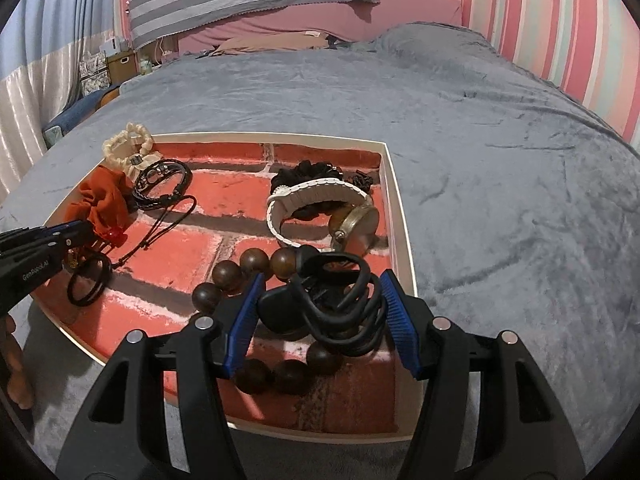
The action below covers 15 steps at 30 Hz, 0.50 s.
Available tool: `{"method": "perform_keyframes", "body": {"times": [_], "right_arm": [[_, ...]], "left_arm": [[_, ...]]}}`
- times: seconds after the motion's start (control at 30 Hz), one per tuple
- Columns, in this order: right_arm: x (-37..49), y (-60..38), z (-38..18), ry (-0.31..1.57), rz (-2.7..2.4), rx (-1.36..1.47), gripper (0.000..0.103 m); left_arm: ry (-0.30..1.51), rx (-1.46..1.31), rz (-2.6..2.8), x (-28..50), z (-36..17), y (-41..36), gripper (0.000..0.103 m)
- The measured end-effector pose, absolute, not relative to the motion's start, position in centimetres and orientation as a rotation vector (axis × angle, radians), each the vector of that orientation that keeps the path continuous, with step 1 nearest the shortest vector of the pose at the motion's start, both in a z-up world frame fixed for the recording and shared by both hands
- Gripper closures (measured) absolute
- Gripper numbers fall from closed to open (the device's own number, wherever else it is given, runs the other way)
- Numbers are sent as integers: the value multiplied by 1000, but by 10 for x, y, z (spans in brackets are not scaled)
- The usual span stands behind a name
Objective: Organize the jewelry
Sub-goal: 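Lower the pendant and claw clip into the tray and open both tools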
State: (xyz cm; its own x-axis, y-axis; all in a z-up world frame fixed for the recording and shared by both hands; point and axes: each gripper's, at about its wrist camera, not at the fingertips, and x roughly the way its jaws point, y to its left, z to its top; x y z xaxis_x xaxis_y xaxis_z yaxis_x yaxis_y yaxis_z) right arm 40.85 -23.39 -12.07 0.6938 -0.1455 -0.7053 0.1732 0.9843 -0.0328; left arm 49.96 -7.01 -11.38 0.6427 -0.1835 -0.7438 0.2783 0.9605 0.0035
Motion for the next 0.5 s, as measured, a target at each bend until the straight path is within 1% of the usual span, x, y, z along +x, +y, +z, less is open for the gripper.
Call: {"method": "perform_keyframes", "body": {"times": [0.03, 0.07, 0.1, 0.13, 0.17, 0.23, 0.37, 0.43, 0.5], "right_arm": [[409, -234, -121, 786, -175, 42, 44], [410, -235, -122, 790, -170, 48, 44], [410, -236, -123, 792, -167, 53, 43], [409, -236, -124, 791, -169, 56, 38], [408, -237, -124, 786, -164, 60, 36], [405, -237, -122, 777, -172, 59, 25], [400, -237, -113, 754, -167, 64, 19], [393, -239, -102, 723, -165, 73, 14], [388, -240, -92, 698, -168, 76, 9]], "left_arm": [[836, 123, -262, 500, -114, -70, 85], [836, 127, -256, 499, -114, -70, 75], [834, 128, -254, 499, -114, -70, 53], [827, 129, -245, 497, -113, -69, 40], [806, 129, -240, 494, -111, -68, 34], [796, 133, -249, 489, -108, -69, 34], [788, 135, -256, 479, -102, -67, 34], [775, 119, -260, 473, -93, -63, 29], [740, 103, -255, 464, -78, -58, 20]]}}
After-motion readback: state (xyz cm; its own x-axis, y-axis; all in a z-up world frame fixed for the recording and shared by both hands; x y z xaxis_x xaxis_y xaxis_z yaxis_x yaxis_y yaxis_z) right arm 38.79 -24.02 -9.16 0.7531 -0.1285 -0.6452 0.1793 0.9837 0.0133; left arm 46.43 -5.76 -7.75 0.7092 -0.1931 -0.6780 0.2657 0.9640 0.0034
